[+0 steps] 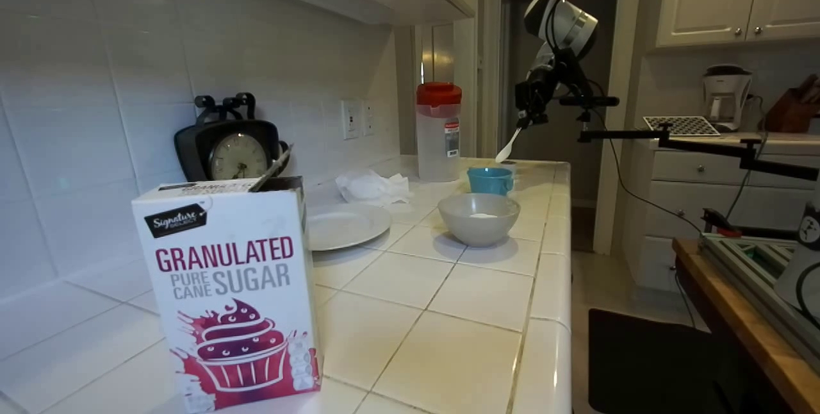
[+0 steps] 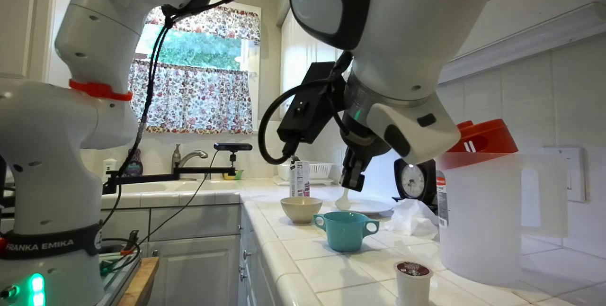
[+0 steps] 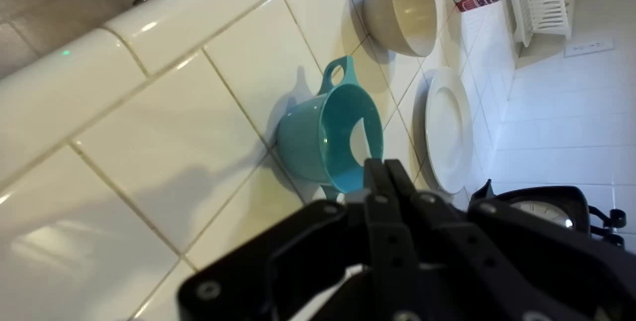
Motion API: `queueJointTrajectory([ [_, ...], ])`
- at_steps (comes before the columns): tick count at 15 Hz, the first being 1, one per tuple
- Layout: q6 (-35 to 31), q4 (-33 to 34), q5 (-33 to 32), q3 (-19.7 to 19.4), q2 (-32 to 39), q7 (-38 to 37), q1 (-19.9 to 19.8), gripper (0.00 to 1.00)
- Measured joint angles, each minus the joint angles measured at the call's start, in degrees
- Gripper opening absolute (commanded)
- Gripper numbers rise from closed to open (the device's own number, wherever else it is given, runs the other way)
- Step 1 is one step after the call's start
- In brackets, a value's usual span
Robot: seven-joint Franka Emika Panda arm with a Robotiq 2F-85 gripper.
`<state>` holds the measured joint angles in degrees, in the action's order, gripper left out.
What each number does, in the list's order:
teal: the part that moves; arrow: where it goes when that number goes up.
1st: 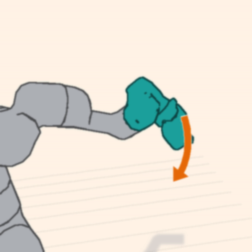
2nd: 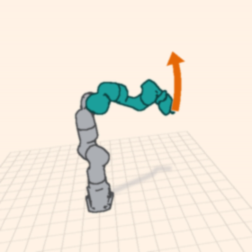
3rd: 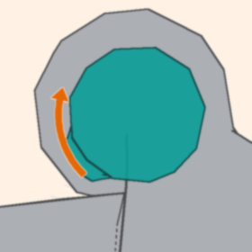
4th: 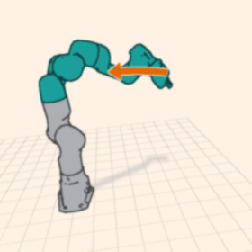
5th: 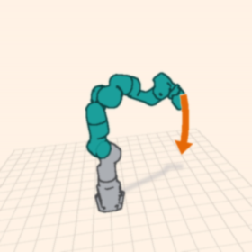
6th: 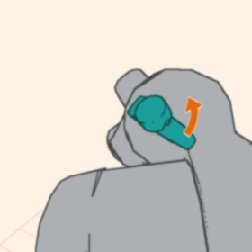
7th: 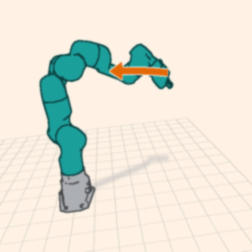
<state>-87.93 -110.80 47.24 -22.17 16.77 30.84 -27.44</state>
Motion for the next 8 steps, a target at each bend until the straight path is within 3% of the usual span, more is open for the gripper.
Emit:
queueJointTrajectory([
  [8,-0.03,2.24,-3.55,0.71,0.0,-2.47,0.29,0.01],
])
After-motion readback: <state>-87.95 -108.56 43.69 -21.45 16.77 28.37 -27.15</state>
